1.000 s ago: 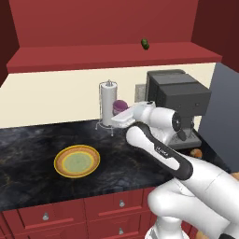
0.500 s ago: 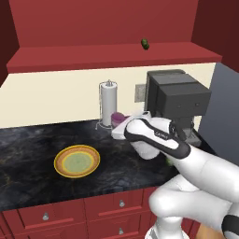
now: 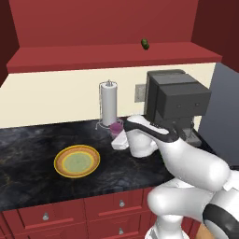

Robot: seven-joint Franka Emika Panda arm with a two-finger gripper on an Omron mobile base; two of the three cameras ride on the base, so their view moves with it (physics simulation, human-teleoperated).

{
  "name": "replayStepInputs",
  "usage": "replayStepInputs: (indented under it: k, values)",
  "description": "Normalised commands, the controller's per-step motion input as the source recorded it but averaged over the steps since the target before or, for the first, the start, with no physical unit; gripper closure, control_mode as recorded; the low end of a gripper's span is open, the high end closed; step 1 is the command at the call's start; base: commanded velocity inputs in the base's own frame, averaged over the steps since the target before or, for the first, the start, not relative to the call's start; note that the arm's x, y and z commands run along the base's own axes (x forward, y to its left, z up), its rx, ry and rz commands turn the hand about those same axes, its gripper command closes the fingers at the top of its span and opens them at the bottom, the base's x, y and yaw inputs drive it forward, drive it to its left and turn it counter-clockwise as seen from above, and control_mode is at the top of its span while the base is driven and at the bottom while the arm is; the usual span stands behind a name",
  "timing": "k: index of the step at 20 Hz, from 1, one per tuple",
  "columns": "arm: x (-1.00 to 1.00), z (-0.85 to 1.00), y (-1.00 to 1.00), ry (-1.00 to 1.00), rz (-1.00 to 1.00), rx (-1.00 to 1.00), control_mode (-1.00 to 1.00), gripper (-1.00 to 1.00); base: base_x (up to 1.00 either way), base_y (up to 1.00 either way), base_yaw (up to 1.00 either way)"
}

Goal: Pick the avocado and bread from the counter and place them on the plate. Then pick the jam from the cabinet and place it next to the plate. Lastly close the cabinet door.

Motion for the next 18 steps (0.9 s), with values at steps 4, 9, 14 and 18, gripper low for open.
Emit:
replayStepInputs:
  k: [4, 9, 14, 18]
  values:
    - [0.05, -0.46, 0.00, 0.00, 0.00, -0.09, -1.00, 1.00, 0.00, 0.00, 0.00]
    - [0.14, -0.36, 0.00, 0.06, 0.00, -0.09, -1.00, 1.00, 0.00, 0.00, 0.00]
    - [0.20, -0.01, 0.00, 0.15, 0.00, -0.03, -1.00, 1.00, 0.00, 0.00, 0.00]
    - [0.36, 0.00, 0.00, 0.20, 0.06, 0.00, -1.00, 1.00, 0.00, 0.00, 0.00]
